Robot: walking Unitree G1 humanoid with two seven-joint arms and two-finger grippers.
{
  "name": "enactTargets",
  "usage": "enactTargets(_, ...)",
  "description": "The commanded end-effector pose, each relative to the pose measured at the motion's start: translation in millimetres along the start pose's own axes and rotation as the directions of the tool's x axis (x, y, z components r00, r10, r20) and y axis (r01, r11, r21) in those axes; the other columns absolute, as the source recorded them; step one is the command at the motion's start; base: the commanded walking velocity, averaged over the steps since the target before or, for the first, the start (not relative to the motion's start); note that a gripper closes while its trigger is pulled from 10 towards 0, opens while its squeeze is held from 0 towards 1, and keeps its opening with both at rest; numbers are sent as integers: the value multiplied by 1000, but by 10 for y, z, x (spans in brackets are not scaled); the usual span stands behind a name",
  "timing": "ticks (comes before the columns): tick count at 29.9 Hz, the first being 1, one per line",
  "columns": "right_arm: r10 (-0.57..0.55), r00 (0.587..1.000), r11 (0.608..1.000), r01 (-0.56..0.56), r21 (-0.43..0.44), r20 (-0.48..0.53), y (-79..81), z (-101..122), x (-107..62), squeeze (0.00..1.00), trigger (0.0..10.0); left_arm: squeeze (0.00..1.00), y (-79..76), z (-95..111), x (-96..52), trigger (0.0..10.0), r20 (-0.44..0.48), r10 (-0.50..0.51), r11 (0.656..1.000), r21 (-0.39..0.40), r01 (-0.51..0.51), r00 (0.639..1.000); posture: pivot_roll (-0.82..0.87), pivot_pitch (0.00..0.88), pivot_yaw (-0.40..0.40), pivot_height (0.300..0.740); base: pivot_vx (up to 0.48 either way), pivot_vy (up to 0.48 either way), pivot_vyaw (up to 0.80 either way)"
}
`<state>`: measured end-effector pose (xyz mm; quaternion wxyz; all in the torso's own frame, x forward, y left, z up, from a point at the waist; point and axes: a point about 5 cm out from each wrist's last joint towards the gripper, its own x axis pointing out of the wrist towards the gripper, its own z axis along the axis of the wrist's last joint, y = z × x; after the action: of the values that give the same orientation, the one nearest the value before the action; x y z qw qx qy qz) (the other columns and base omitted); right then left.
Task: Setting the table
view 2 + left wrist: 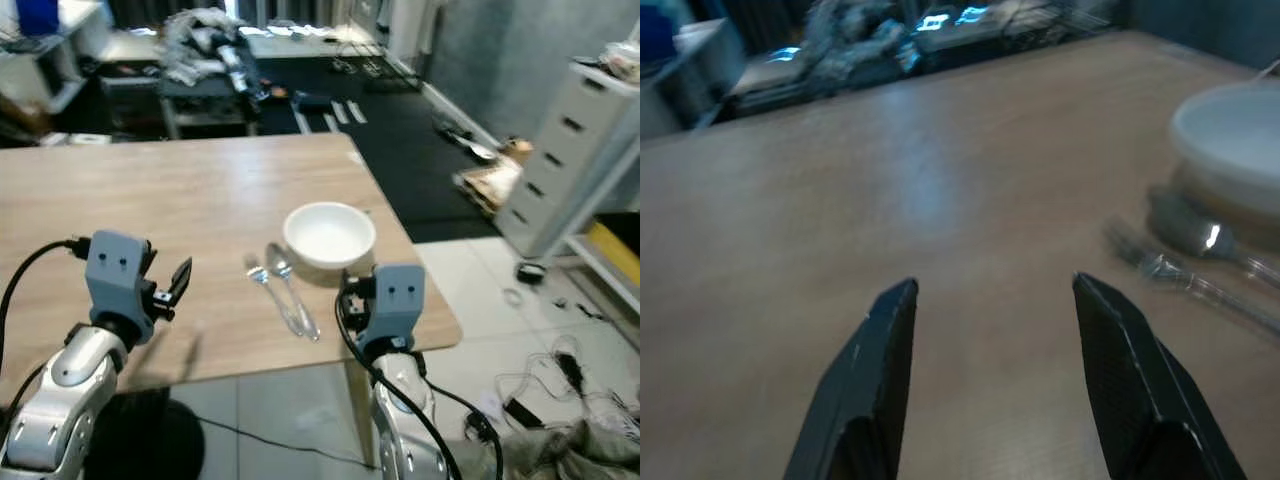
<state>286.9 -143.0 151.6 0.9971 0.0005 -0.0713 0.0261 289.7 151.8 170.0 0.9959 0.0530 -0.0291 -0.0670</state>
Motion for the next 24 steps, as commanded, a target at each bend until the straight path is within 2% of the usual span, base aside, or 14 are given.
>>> enactTargets(1, -14, 1000, 1000, 15, 4, -15, -25, -46, -32, 0, 10000, 0, -23, 2, 6, 10000, 0, -6, 1000, 9, 6, 1000, 14, 0, 74, 740, -375, 0, 0)
enactTargets(24, -21, 1000, 1000, 21, 3, -21, -21, -70, -42, 0, 10000, 0, -34, 5, 10, 10000, -1, -14, 1000, 10, 14, 1000, 13, 0, 79, 740, -376, 0, 0)
